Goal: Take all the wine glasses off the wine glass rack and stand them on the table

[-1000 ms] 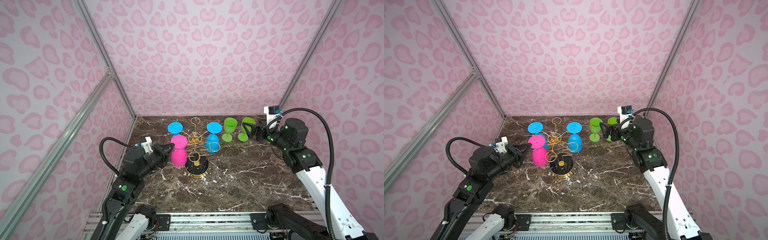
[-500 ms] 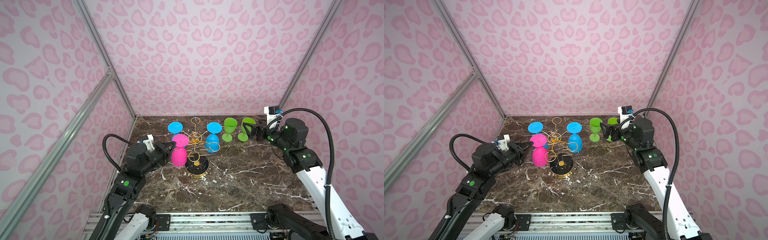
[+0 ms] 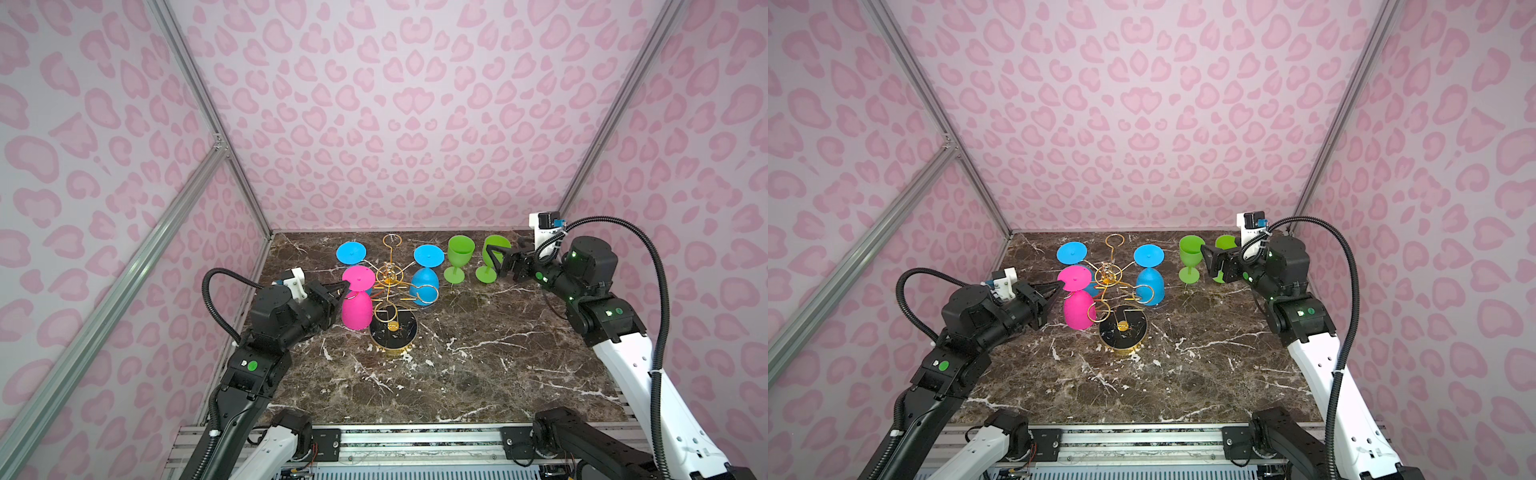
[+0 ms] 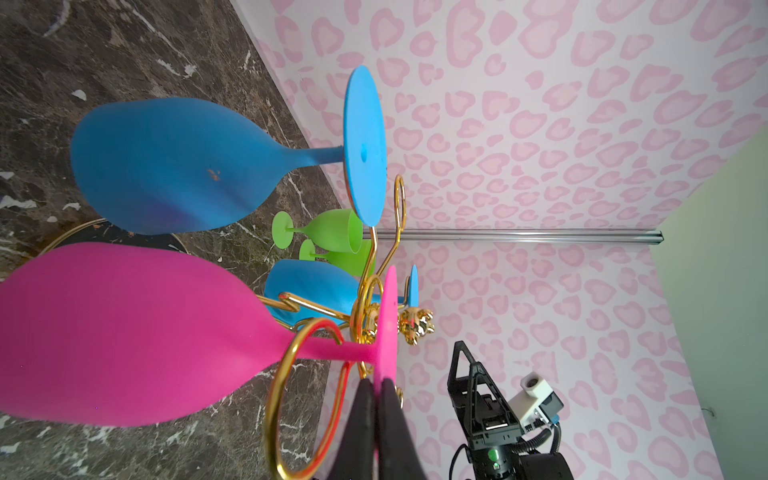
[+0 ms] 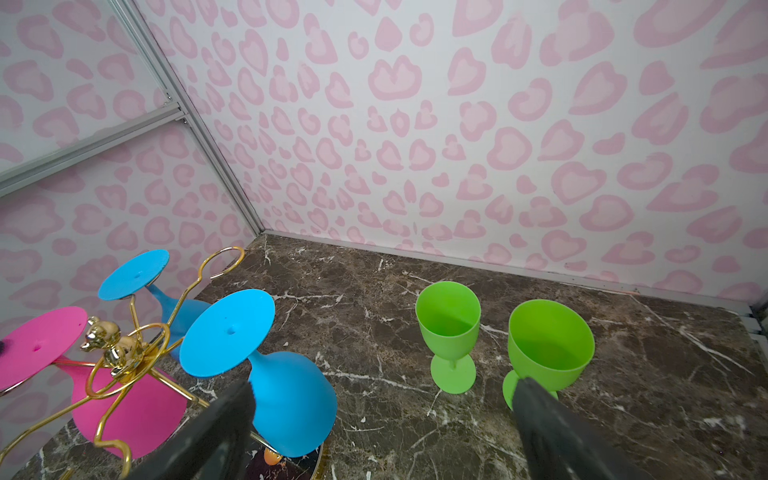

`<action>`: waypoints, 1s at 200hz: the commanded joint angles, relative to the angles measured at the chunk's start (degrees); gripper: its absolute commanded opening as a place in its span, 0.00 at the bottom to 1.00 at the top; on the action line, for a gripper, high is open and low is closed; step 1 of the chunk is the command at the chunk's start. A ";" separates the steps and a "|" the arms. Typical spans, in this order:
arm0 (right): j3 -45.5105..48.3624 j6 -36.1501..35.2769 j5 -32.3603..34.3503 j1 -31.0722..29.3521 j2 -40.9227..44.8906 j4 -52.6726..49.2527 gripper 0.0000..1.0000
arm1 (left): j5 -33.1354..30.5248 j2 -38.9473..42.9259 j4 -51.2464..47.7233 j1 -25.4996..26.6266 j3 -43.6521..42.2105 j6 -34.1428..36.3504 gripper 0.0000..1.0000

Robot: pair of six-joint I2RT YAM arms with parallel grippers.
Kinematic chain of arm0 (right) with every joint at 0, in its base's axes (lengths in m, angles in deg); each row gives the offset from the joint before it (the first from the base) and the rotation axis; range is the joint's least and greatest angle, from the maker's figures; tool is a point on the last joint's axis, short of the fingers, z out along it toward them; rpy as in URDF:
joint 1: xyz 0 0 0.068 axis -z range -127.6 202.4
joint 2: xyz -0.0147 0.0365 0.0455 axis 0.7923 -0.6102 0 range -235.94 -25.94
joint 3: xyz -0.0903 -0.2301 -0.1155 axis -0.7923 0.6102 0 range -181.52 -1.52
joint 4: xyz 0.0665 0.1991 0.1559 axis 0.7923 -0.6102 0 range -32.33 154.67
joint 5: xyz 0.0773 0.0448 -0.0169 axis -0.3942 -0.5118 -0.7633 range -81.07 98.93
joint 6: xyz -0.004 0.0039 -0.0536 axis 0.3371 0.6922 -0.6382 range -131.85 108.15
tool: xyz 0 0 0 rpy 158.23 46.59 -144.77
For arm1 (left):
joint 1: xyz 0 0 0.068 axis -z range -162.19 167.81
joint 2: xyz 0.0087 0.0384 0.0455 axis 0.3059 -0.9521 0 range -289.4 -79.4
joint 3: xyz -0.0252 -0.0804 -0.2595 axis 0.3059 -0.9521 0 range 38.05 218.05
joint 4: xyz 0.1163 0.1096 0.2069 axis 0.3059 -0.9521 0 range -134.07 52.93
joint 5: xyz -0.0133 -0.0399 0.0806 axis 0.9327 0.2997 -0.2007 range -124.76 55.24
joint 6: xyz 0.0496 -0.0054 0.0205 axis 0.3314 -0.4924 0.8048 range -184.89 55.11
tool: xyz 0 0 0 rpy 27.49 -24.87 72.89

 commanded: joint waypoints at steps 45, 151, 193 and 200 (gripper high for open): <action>0.06 -0.55 0.07 0.08 0.07 0.50 0.98 | -0.62 -0.78 3.69 -0.26 1.10 -0.44 0.03; 0.00 -0.50 0.07 0.09 0.16 0.28 0.98 | -3.83 -0.08 4.71 -0.43 0.41 -2.02 0.03; 0.06 -0.62 0.16 0.13 0.25 0.22 0.98 | -4.14 -0.11 5.04 -0.45 -0.11 -3.42 0.03; 0.18 -0.58 0.16 0.17 0.25 0.24 0.98 | -4.23 -0.08 5.21 -0.45 -0.26 -3.69 0.03</action>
